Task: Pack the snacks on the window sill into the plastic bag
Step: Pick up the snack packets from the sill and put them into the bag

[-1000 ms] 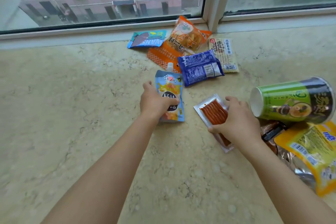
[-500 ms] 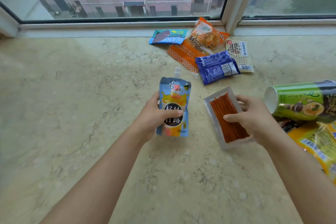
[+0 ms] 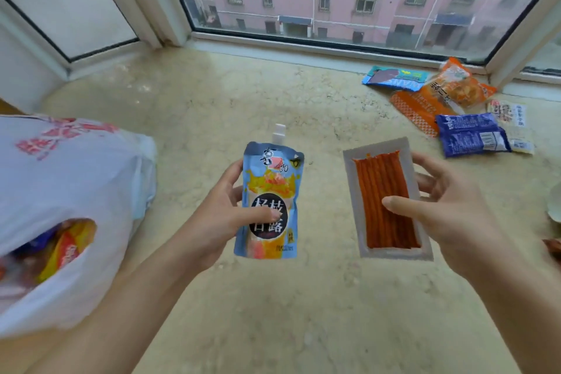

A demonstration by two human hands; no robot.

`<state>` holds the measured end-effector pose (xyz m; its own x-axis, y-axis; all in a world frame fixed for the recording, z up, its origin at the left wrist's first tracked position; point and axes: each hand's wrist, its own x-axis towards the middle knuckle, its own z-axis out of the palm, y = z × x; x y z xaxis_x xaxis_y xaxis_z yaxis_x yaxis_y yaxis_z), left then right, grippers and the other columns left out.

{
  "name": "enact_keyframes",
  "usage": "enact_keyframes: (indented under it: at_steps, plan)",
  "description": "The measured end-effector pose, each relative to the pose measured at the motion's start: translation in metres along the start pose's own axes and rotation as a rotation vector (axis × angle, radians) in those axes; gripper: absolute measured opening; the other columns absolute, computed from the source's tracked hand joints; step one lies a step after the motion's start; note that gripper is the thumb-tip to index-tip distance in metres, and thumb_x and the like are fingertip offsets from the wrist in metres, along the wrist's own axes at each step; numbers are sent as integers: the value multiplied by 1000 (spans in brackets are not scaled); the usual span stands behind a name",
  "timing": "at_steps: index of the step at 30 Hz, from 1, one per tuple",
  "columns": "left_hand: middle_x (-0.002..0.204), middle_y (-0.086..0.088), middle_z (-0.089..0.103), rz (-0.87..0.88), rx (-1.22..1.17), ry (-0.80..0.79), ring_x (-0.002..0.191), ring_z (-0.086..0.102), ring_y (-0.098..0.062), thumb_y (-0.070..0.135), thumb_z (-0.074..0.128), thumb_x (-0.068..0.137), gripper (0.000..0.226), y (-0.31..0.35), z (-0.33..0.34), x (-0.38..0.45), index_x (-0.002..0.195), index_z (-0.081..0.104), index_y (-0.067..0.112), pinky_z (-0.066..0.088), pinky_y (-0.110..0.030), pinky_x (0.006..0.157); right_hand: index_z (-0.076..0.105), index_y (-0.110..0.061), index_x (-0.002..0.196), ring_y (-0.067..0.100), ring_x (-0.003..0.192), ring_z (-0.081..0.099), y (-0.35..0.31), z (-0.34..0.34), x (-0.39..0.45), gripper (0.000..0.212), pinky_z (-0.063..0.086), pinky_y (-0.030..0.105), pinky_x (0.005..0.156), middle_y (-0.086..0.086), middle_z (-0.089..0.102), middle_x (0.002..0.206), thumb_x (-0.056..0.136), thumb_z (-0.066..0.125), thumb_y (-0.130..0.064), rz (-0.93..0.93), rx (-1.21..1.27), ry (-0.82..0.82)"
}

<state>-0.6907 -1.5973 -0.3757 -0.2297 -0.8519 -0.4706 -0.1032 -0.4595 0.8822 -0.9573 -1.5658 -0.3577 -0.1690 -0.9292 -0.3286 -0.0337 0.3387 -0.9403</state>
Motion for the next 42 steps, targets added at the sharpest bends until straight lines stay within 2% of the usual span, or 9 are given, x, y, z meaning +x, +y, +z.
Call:
enact_keyframes:
  at_steps: [8,14,20,23,26,30,33,39,42]
  plan:
    - [105,-7,72,143,-53,119,92,71,-24,-11,71,74,73,23,-85,-73,126,51,37,59,-34,72,57,-42,108,17,79,72,-58,109,-48,70,60,36,61,-7,73,97,74,66,18,-120,-20,-146]
    - [105,-6,73,182,-72,234,93,71,-26,-10,75,70,76,38,-170,-147,127,51,35,59,-38,73,53,-42,125,21,81,72,-94,200,-81,77,58,47,69,-5,72,103,74,69,14,-139,-59,-323]
    - [105,-7,73,182,-208,411,92,71,-27,-2,71,64,73,34,-257,-203,127,52,28,60,-39,70,51,-47,121,20,86,71,-111,302,-99,77,58,51,71,-4,69,108,75,69,12,-182,-64,-461]
    - [111,-9,71,133,-260,483,95,71,-28,-4,73,66,73,18,-289,-208,129,51,26,60,-43,72,52,-51,117,20,97,68,-114,355,-100,77,58,50,72,-3,67,112,72,70,9,-191,-105,-519]
    - [106,-7,72,112,-324,578,90,72,-25,-13,68,75,65,4,-311,-200,126,53,23,60,-40,69,53,-35,130,22,104,64,-111,402,-100,77,56,50,80,2,67,113,69,69,9,-170,-189,-581]
    - [99,1,70,106,-257,780,85,70,-17,-7,74,72,62,4,-332,-180,116,52,30,59,-40,73,53,-27,131,18,92,66,-104,449,-96,71,57,42,80,4,65,114,72,67,10,-94,-284,-651]
    - [103,1,67,106,-230,829,92,67,-18,-5,73,73,67,7,-357,-160,124,46,31,57,-44,80,54,-31,130,20,96,64,-97,475,-82,69,56,38,81,4,61,121,74,67,8,8,-316,-699]
    - [92,4,65,139,-157,764,96,65,-21,-11,66,79,45,18,-399,-124,90,51,30,55,-40,84,46,-27,138,27,110,58,-87,518,-37,76,51,51,91,3,54,129,75,66,12,86,-220,-510]
    - [93,6,64,121,-121,735,95,65,-21,-7,71,78,41,18,-412,-106,93,53,26,55,-38,85,45,-20,137,23,105,57,-94,527,-19,67,52,49,89,-1,52,112,82,59,14,-11,-198,-425]
